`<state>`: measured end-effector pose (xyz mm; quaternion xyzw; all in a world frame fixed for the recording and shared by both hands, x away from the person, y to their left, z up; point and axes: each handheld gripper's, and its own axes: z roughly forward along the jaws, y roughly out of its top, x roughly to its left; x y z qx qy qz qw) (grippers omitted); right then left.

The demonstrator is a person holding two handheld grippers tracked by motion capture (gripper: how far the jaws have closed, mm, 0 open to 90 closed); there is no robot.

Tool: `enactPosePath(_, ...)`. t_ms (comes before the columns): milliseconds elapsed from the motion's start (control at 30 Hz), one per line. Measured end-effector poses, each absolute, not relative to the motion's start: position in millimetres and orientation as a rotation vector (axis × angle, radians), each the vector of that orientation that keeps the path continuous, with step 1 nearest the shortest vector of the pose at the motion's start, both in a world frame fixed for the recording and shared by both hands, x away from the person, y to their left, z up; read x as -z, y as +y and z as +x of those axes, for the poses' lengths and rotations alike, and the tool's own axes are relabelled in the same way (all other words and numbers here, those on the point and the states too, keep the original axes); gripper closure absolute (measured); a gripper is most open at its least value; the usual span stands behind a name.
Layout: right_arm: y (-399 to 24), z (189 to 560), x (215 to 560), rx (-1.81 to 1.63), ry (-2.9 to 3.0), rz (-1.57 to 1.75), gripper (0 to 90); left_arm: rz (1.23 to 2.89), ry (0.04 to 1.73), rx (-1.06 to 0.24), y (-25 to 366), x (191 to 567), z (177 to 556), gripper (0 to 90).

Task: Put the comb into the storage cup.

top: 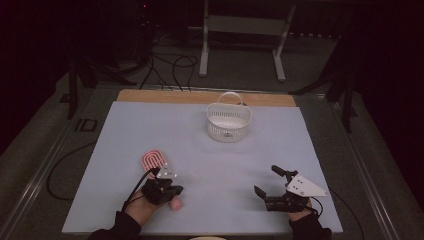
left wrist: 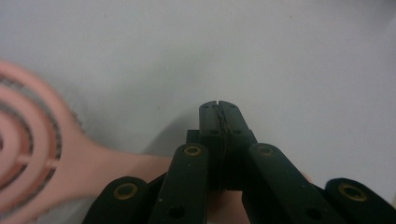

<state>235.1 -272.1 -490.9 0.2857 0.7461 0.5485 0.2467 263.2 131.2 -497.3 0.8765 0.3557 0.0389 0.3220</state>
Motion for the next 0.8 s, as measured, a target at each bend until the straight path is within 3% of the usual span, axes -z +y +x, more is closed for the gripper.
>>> enactPosePath(800, -272, 235, 491, -1.493, 2.035, 0.776, 9.2, 2.394, 0.998, -0.080, 168, 488, 259, 90.0)
